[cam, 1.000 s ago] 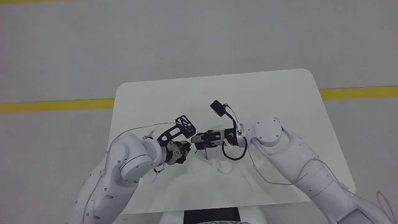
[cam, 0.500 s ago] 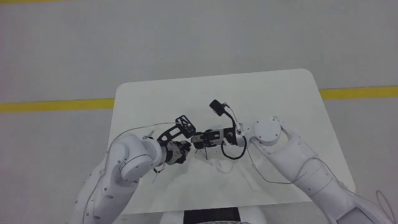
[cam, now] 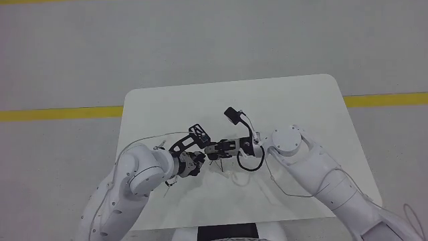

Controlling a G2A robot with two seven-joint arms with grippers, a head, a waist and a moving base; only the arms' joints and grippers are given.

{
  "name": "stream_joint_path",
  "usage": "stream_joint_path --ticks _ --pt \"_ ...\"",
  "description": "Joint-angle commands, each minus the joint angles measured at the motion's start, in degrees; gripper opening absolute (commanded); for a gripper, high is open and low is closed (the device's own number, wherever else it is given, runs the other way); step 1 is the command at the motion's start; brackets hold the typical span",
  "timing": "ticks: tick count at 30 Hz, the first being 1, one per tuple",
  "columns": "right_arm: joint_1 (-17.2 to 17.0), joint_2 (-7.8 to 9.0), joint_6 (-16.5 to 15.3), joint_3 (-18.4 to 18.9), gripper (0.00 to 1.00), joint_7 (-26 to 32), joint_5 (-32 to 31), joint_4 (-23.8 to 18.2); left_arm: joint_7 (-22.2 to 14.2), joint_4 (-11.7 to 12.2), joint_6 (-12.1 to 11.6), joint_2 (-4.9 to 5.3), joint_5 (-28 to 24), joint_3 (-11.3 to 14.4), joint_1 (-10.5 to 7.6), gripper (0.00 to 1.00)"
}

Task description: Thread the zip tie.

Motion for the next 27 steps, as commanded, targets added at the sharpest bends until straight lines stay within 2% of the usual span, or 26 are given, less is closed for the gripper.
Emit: stream_joint_path --ticks 1,10,13,27 --pt "0.05 -0.03 0.00 -0.13 0.12 0.06 0.01 -0.01 0.00 0.00 0.00 0.00 0.00 0.00 0.00 0.00" --pt "0.08 -0.10 0.07 -0.63 0.11 0.14 -0.09 -0.06 0.00 0.00 0.00 0.00 0.00 0.00 0.00 0.00" --pt "0.03 -0.09 0.04 -0.63 0.00 0.08 -0.18 -0.03 0.00 0.00 0.00 0.00 0.00 0.00 0.00 0.00" --pt "-0.53 0.07 0.09 -0.52 0.00 -0.46 -0.76 -0.52 0.00 0.00 0.00 0.00 0.00 0.00 0.00 0.00"
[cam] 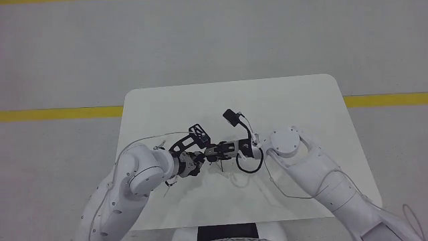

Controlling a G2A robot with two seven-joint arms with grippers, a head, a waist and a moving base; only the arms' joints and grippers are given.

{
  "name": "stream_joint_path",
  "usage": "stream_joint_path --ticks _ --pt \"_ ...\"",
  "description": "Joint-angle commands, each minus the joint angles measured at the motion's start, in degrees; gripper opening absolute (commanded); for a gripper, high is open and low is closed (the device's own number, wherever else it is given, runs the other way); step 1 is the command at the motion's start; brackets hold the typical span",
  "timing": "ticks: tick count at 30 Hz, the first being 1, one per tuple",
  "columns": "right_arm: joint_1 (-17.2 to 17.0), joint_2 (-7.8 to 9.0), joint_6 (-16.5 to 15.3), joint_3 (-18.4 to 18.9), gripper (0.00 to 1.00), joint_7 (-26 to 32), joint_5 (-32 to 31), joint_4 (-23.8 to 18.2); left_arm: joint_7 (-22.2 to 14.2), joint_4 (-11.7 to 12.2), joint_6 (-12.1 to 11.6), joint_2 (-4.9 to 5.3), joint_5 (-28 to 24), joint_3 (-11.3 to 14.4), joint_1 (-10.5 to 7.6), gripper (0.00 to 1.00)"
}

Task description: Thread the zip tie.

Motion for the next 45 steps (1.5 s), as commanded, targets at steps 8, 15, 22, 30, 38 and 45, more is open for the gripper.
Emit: stream_joint_path --ticks 8,15,22,30,38,45 --pt "-0.57 0.17 -0.17 0.37 0.00 -0.33 -0.10 -0.26 0.00 0.00 0.00 0.00 0.00 0.00 0.00 1.00" --pt "-1.32 0.55 -0.58 1.74 0.00 -0.96 0.03 -0.37 0.00 0.00 0.00 0.00 0.00 0.00 0.00 1.00" --pt "-3.17 1.41 -1.08 4.32 0.00 -0.84 -0.18 -0.86 0.00 0.00 0.00 0.00 0.00 0.00 0.00 1.00" --pt "-4.70 2.10 -0.99 6.22 0.00 -1.80 -1.87 -1.83 0.00 0.00 0.00 0.00 0.00 0.00 0.00 1.00" --pt "-5.83 2.10 -2.35 6.64 0.00 -3.23 -0.33 -1.86 3.40 2.68 0.99 0.18 -5.32 -2.16 0.34 1.00" --pt "-8.08 2.70 -8.87 9.28 0.00 -0.61 4.15 -0.97 -0.09 6.52 0.00 2.58 -29.44 -10.76 0.15 1.00"
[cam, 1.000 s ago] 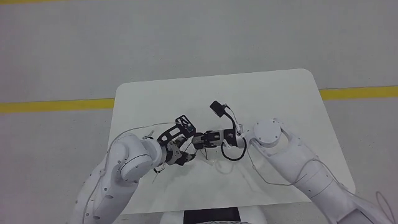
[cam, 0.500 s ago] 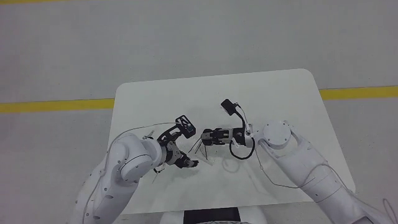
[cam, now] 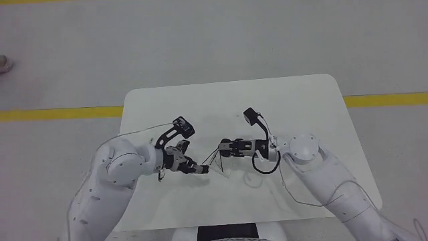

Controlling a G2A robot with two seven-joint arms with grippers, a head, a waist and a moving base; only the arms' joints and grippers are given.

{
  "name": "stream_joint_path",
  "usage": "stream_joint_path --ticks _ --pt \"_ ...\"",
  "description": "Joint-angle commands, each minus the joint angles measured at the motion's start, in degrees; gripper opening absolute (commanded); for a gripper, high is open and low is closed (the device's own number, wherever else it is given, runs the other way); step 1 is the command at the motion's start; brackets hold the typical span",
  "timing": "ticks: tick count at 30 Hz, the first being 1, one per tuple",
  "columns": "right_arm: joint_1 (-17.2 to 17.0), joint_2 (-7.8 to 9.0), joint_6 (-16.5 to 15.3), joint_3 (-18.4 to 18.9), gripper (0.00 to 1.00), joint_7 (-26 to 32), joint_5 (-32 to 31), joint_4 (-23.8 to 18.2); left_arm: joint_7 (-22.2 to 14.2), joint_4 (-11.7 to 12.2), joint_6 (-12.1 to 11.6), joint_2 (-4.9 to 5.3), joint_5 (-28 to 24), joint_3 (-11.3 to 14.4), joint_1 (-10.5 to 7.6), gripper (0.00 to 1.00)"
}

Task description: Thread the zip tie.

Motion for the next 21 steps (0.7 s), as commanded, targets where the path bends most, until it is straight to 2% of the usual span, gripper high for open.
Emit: stream_joint_path --ticks 1,4,8,17,19,21 --pt "-0.29 0.12 -1.29 0.56 0.00 0.36 0.73 0.05 -1.46 1.59 0.01 0.89 -7.75 -1.66 -0.33 1.00" --pt "-0.53 0.22 -3.40 1.02 0.00 0.57 1.27 -0.13 -3.24 4.31 0.01 1.97 -16.52 -3.01 -1.03 1.00" --pt "-0.43 0.14 -4.43 0.89 0.00 -0.07 1.77 0.12 -4.68 8.02 0.01 2.87 -22.91 -2.51 -2.26 1.00" --pt "-0.55 0.09 -4.41 0.83 0.00 -0.88 1.79 0.02 -4.68 8.02 0.01 2.87 -22.91 -2.51 -2.26 1.00" --pt "-1.25 -0.04 -5.95 0.61 0.00 -2.19 2.71 -0.23 -0.62 9.94 1.18 2.80 -22.62 -2.34 -2.14 1.00" --pt "-2.10 -0.17 -8.71 0.58 0.00 -2.69 4.80 -0.32 0.89 12.84 1.17 2.68 -27.38 -1.74 -1.96 1.00"
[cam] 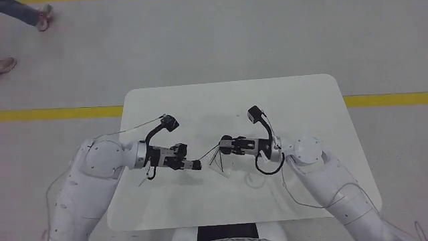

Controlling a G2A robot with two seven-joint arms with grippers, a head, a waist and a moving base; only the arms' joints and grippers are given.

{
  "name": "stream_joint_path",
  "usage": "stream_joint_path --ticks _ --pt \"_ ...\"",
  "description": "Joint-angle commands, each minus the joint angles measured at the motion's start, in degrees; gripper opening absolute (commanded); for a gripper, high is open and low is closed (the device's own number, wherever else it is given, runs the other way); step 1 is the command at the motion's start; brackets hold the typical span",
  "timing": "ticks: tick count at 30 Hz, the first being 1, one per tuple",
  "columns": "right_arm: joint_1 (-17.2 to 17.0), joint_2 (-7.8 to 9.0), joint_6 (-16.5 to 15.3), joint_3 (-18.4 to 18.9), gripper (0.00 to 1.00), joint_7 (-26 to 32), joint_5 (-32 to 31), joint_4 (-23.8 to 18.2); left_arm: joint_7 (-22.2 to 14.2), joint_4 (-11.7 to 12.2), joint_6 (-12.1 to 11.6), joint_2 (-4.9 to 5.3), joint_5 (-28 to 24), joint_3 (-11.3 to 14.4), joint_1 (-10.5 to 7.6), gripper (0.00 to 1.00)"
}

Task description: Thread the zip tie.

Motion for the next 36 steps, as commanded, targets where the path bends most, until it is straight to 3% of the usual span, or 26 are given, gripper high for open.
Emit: stream_joint_path --ticks 1,3,9,12,21,23,28,30,36 --pt "-0.82 -0.11 -3.07 -0.06 0.00 0.14 2.37 0.21 1.37 3.62 -1.32 -0.05 -7.81 0.32 -0.03 1.00" --pt "-1.35 -0.21 -5.04 -0.18 0.00 0.13 3.90 0.68 0.60 5.91 -1.34 0.00 -12.45 0.30 -0.23 1.00" --pt "-1.73 -0.77 -5.19 -0.24 0.00 0.16 5.84 1.09 -2.86 12.86 -1.34 -0.20 -25.00 -0.25 -0.73 1.00" --pt "-1.28 -0.94 -5.19 0.21 0.00 -1.67 3.29 1.14 -2.66 13.73 -1.34 -0.21 -22.11 -0.82 -1.63 1.00" --pt "-1.28 -0.94 -5.19 0.21 0.00 -1.67 3.29 1.14 -2.66 13.73 -1.34 -0.21 -22.11 -0.82 -1.63 1.00" --pt "-1.50 -1.00 -5.19 0.13 0.00 -2.58 3.24 0.86 -0.64 14.19 -0.60 -0.33 -22.40 0.26 -1.30 1.00" --pt "-2.92 -1.54 -5.19 -0.76 0.00 -5.83 2.88 -0.23 -3.64 18.96 -1.09 -0.60 -32.26 2.54 -2.16 1.00" --pt "-3.23 -1.80 -5.19 -0.83 0.00 -6.12 3.24 -0.45 -5.33 20.90 -1.34 -0.60 -34.26 3.09 -2.97 1.00" --pt "-3.67 -2.69 -5.19 -0.17 0.00 -5.73 3.69 0.22 -5.53 25.77 -1.34 -0.48 -40.21 6.15 -5.61 1.00"
